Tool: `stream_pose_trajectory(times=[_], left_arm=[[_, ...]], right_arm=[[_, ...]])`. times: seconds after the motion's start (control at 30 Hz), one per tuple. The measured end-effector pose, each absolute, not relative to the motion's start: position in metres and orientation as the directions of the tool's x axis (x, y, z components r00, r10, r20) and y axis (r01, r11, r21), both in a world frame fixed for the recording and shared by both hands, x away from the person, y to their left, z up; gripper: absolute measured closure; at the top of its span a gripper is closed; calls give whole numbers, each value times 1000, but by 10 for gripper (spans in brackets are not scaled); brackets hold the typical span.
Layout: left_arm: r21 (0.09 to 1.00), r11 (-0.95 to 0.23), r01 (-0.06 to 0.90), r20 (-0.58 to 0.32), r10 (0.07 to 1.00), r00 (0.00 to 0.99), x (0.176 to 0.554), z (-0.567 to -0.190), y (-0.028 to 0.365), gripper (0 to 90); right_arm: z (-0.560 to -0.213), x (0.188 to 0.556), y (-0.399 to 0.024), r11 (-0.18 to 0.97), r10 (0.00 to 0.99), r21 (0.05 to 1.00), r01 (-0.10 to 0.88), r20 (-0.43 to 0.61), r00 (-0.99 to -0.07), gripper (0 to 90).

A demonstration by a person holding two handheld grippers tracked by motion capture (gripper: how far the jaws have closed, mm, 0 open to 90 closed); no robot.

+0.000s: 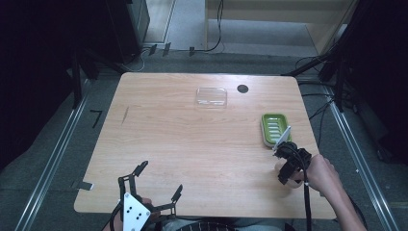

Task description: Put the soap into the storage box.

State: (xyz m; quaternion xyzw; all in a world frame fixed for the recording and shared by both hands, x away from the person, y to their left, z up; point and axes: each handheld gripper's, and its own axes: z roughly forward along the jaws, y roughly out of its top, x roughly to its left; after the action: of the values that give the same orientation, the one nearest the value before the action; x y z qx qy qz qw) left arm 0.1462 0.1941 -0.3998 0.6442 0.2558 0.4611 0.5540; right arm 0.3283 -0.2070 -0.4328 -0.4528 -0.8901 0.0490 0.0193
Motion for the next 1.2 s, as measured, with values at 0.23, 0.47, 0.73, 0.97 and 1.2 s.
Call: stream_pose_trajectory(times=[0.23,0.47,0.73,0.97,1.2], left_arm=[[950,-256,-180,311,841,444,146,-400,194,0],[950,-256,-180,311,841,444,146,-400,194,0],[949,-258,-179,312,840,444,146,-400,194,0],[949,-259,-179,313,840,443,146,-400,194,0],[949,-258,-179,312,840,444,146,-400,194,0]], right_arm=[[-428,335,-206,582,810,-99,807,-16,-586,338],[-423,340,-203,583,809,-89,807,-20,-587,338],[-418,348,-202,586,807,-80,807,-30,-589,338],[-416,352,-202,583,809,-80,809,-32,-586,339],[-412,358,-204,577,814,-67,814,-33,-580,338]])
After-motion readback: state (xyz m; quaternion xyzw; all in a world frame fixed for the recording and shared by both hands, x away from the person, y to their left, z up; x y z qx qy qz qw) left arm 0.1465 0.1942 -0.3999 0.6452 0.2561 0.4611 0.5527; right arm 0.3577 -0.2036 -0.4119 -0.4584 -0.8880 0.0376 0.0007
